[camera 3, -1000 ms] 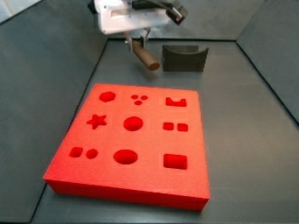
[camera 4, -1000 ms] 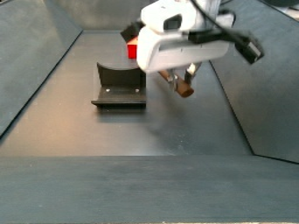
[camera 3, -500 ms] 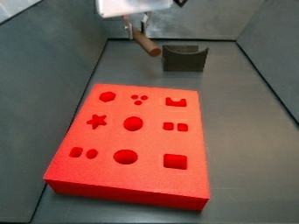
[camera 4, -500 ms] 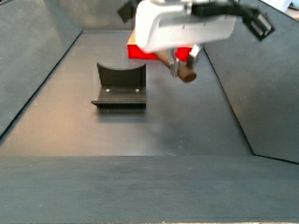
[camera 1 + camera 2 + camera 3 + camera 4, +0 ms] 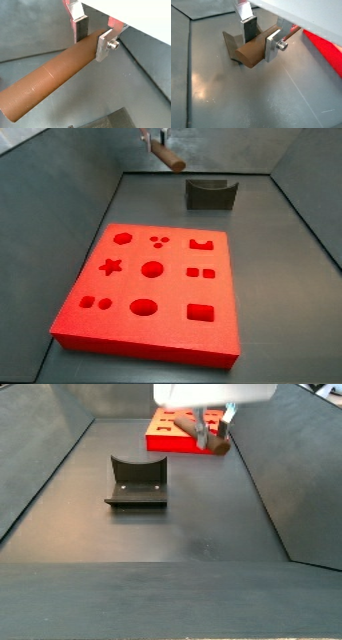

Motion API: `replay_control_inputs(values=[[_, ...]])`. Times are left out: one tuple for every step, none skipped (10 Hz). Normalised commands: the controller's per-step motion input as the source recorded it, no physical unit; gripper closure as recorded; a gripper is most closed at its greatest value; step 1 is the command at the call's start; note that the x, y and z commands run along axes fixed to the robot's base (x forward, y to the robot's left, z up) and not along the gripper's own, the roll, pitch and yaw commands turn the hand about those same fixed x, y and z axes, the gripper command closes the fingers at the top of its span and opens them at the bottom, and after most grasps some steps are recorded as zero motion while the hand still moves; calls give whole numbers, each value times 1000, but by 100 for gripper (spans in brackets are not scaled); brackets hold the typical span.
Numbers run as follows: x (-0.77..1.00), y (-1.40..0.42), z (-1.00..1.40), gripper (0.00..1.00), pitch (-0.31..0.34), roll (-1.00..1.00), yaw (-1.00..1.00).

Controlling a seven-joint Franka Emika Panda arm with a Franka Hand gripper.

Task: Pick up the oval object. Move up. Place the oval object on the fixture. Regrasp the oval object. Move to above the board. Insert the oval object.
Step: Place the oval object on the fixture.

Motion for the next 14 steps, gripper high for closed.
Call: replay_control_inputs(values=[[-17,-8,697,100,32,-115,-9],[-7,-6,491,100,42,-128,-16],[-1,-2,337,100,54,-133,-22],[6,-2,183,100,64,-138,-26],[1000,-466,-251,100,96,-185,-1000],[1000,-449,-256,100,102,-192,-1000],[1000,-400,-239,100,107,-200,-1000],[1000,-319,-192,100,124,-250,-1000],[1000,-306,-183,100,128,-250,-895],[1000,-257,-153,100,118,-220,-561],[1000,-223,-132,100,115,-198,-368],[1000,-183,-105,100,116,-169,-207],[1000,-160,-93,100,119,-156,-157],[1000,-115,-71,100,128,-130,-96]])
